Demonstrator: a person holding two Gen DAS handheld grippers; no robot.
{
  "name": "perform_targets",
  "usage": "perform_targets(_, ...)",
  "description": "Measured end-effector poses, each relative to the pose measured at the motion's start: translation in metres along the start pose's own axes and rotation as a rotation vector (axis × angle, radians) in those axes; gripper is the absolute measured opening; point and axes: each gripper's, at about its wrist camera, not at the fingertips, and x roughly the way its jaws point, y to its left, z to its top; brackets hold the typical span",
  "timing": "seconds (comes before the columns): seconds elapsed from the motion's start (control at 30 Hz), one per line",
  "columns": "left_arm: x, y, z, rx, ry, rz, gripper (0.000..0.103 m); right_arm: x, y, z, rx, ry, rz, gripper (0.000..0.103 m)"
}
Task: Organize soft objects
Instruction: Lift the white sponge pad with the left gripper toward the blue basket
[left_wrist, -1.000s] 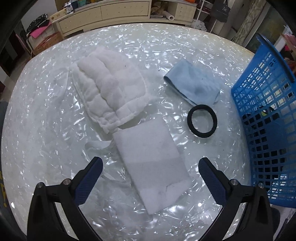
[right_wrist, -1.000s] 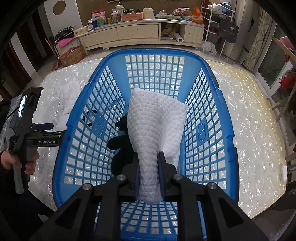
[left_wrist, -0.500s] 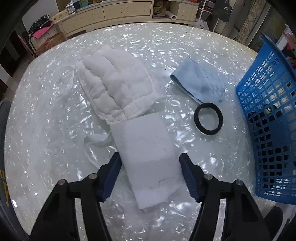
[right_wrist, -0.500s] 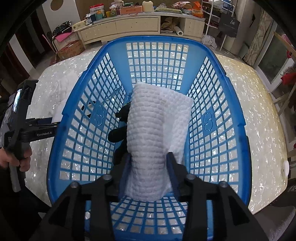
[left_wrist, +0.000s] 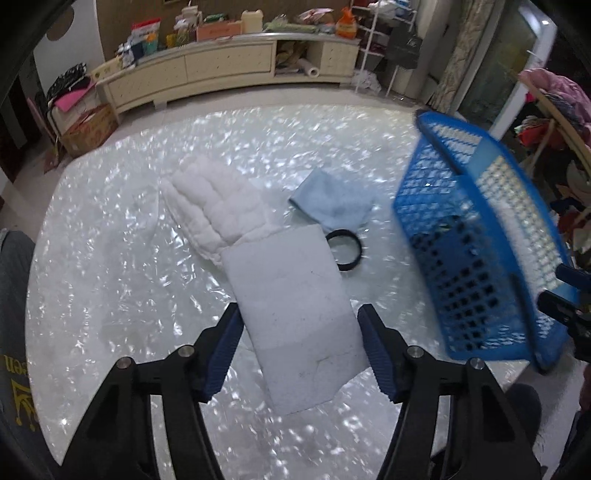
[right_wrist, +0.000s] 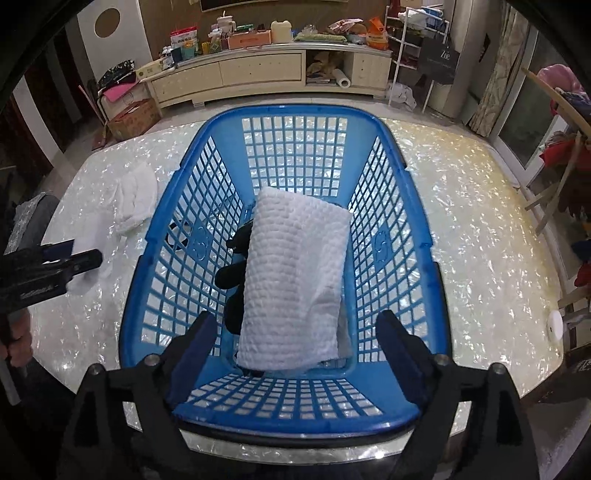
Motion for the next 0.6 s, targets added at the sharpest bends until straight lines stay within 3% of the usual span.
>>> perform_targets(0.1,-0.025,-0.01,-0.004,0.022,-0.019,-0.024,0.062,-0.007,0.0,-0.004,0.011,-0.021,0.011,0.102)
perform_targets(0.37,-0.065,-0.04,-0.007,0.064,-0.062,-0.084,0.062,-0.022,-0.001,-0.01,0.035,-0.065,0.048,0.103)
perform_targets(0.5,-0.089,-0.054,-0.008,0.062,-0.09,-0.16,0.062,-0.029,-0.004,-0.014,0.047,-0.089,0.06,0.103)
perform_targets(0.6,-0.105,-0.069,-0.007,0.091,-0.116,-0.156,0.062,-0.037,-0.007,-0.016,0.056,-0.116,0.069,0.103)
